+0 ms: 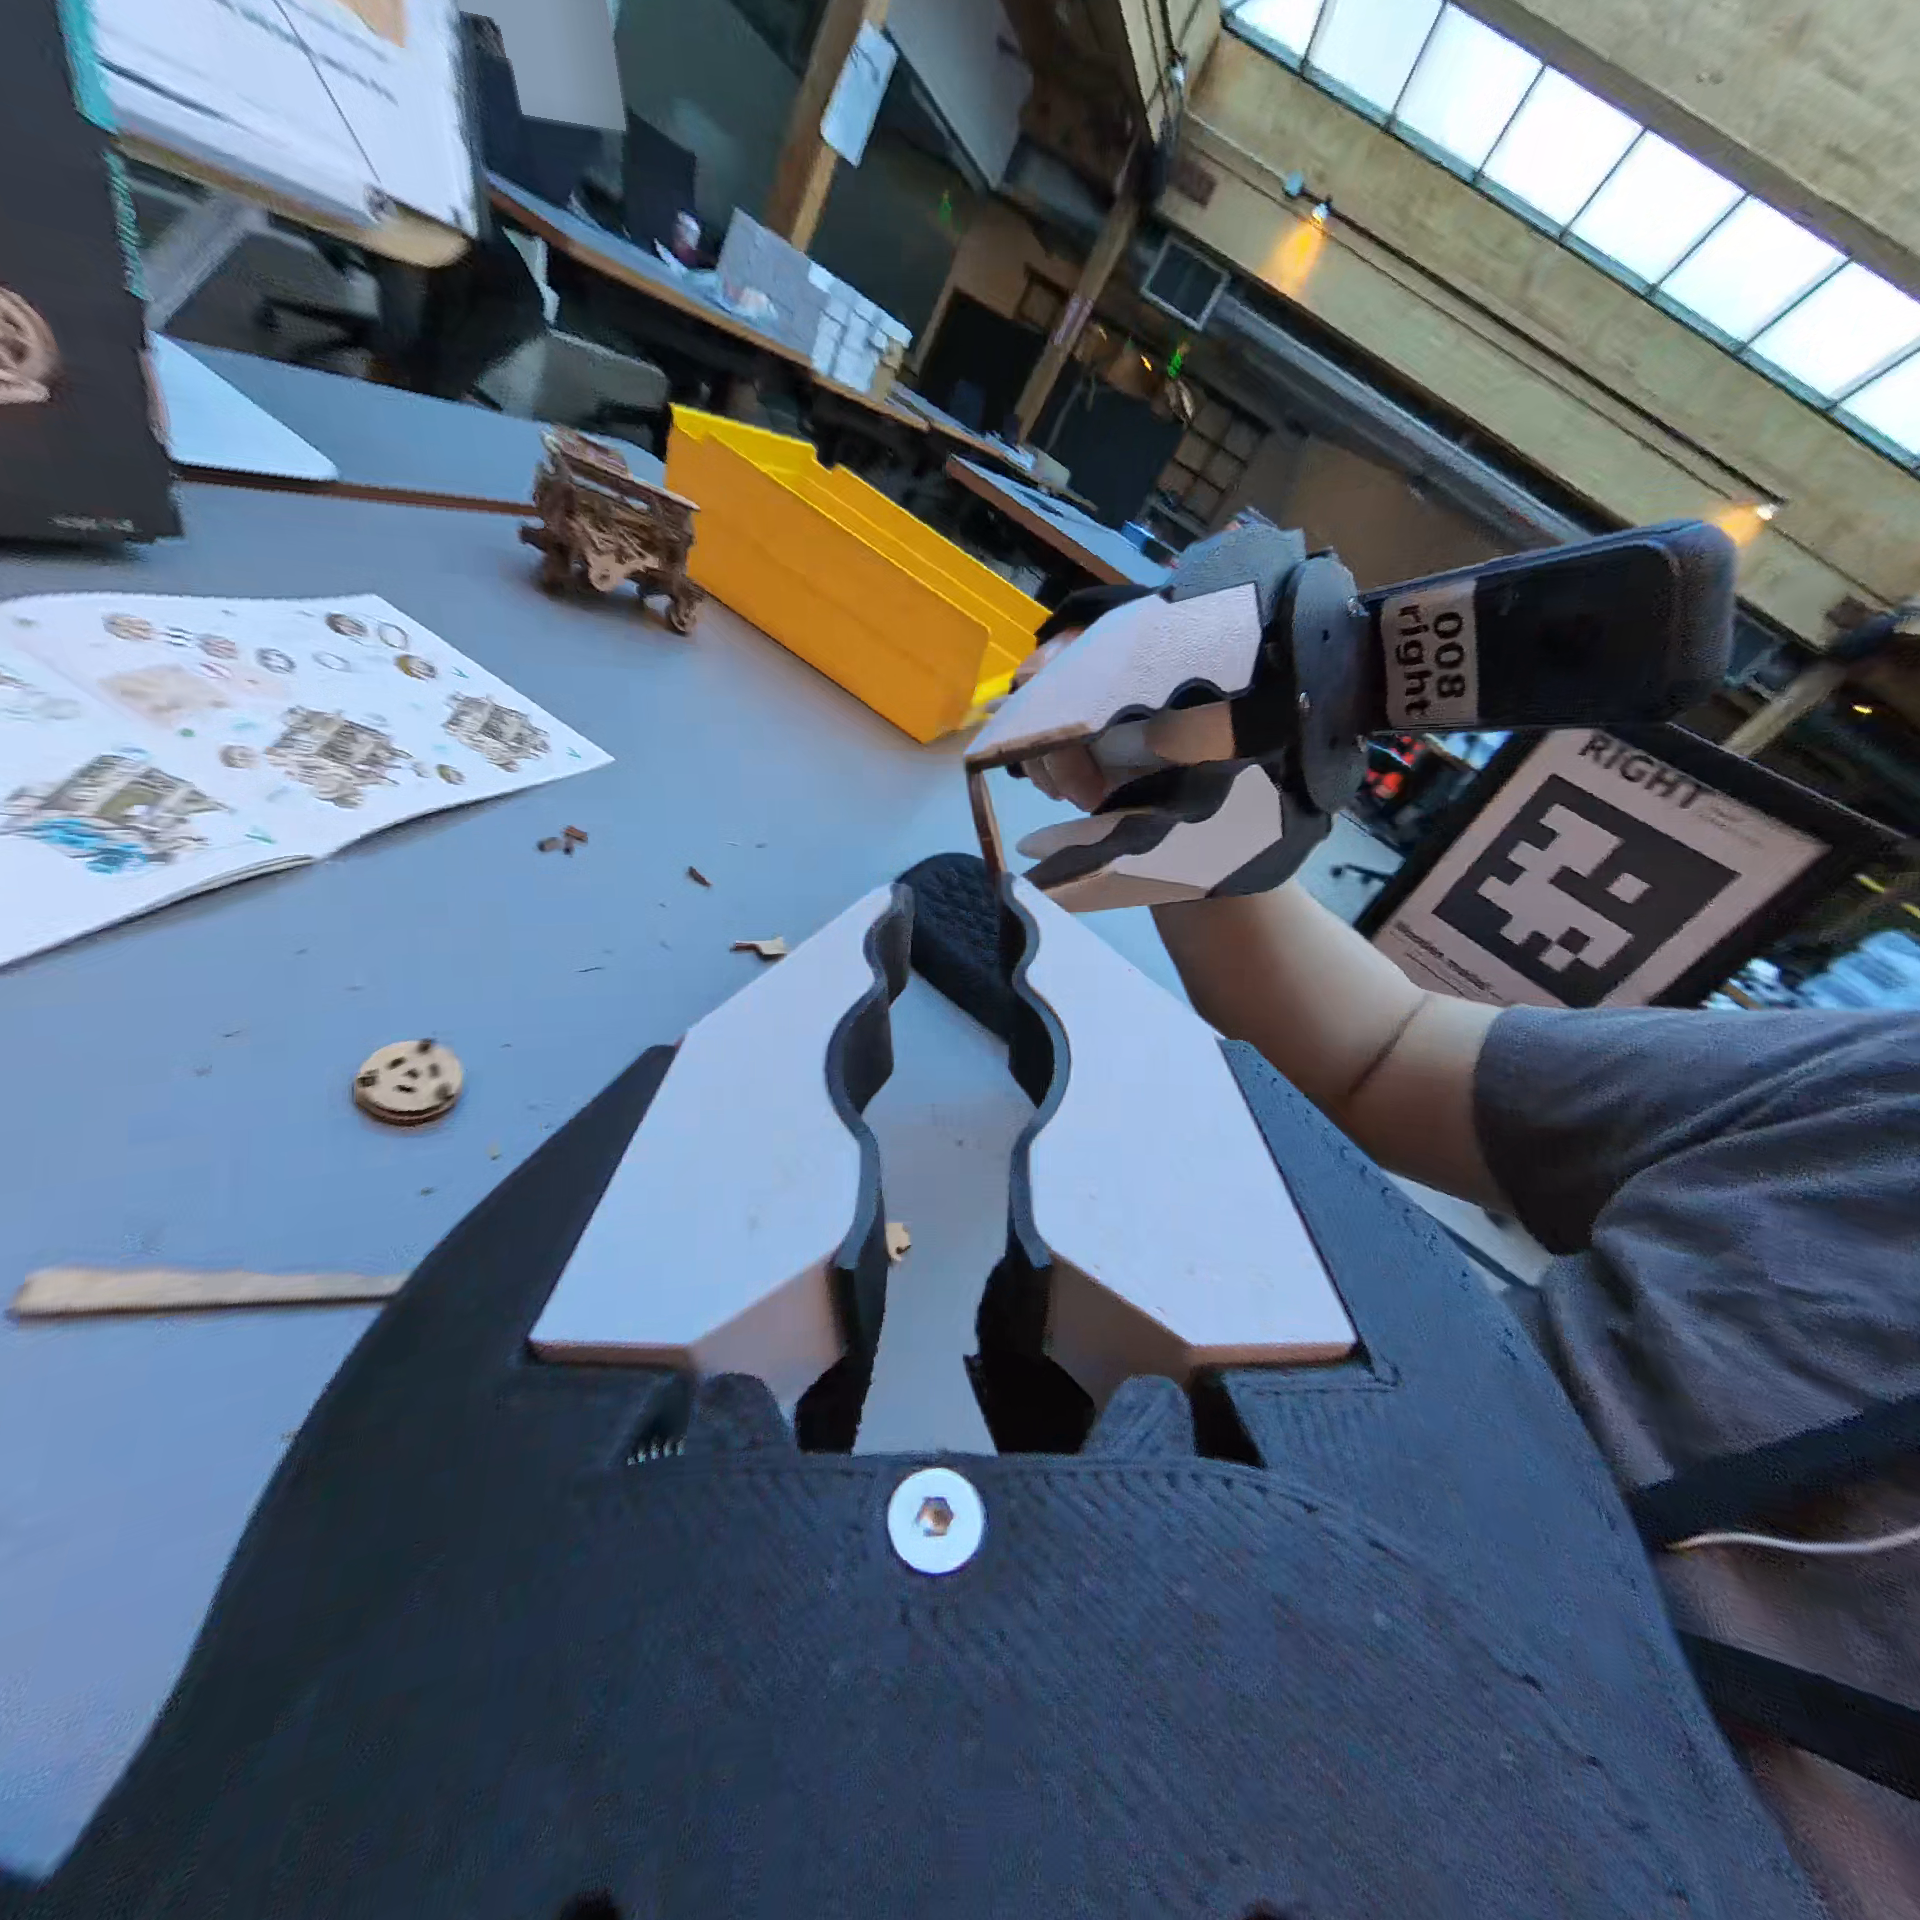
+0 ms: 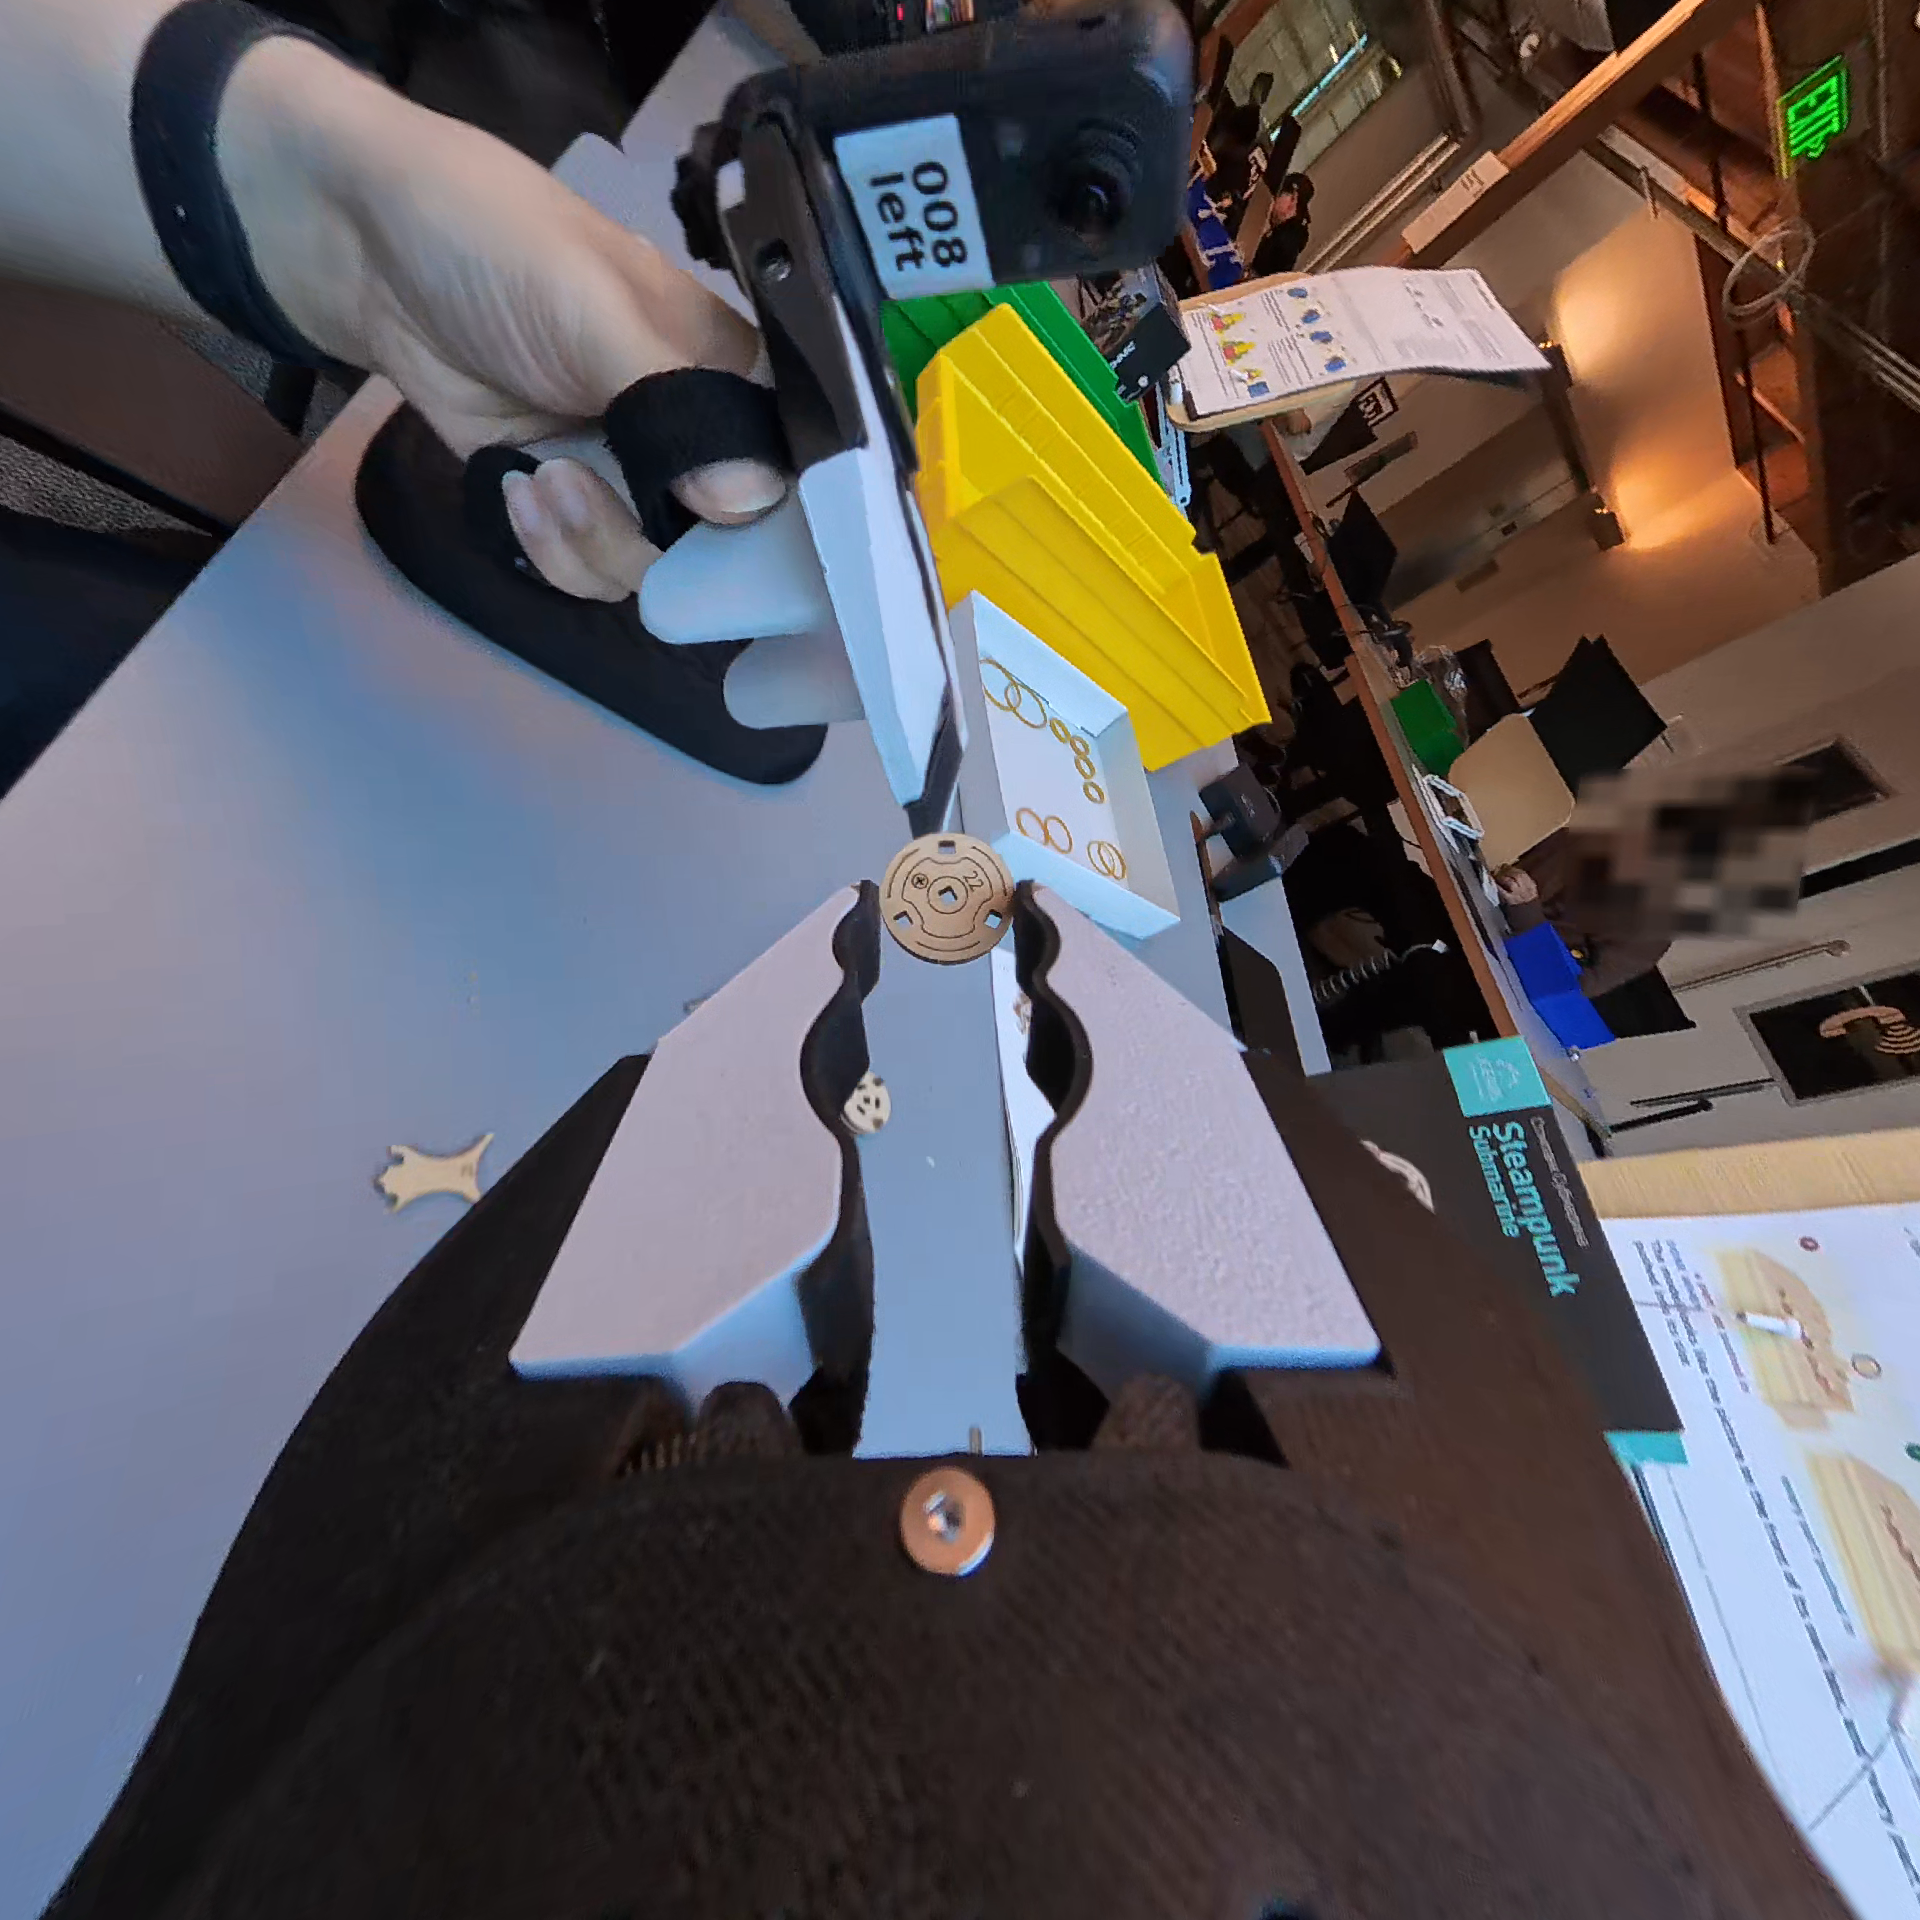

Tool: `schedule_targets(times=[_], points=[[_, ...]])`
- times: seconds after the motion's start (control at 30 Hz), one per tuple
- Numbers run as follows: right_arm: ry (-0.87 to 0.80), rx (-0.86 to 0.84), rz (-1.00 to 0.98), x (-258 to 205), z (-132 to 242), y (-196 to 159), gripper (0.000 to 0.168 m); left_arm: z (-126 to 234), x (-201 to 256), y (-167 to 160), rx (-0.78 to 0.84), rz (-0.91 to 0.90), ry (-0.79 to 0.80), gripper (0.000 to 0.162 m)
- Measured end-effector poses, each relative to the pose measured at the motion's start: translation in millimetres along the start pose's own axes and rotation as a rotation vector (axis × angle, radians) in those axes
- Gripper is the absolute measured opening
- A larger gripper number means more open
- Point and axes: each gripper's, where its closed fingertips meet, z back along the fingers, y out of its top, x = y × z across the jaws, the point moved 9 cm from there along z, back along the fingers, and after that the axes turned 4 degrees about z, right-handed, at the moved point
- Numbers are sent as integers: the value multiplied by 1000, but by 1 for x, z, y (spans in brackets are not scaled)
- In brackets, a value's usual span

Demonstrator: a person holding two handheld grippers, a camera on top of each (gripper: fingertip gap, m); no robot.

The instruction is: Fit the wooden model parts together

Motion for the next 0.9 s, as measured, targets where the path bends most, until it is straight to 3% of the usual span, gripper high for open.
schedule_targets(times=[0.13,0.4,0.57,0.67,0.77,0.9], points=[[-18,-43,6,1,17,-20,25,-37,-3,12,-97,67,-121,11],[-34,-55,-21,3,30,-66,25,-86,-33,14,-326,22,-46,3],[-63,1,-59,4,35,-86,25,-101,-50,16,-356,59,-167,3],[-67,28,-72,1,37,-91,25,-106,-58,10,-391,102,-239,11],[-49,21,-77,-6,33,-94,25,-109,-63,4,-356,126,-294,1],[-23,5,-107,-11,25,-99,25,-105,-70,-4,-367,115,-264,1]])
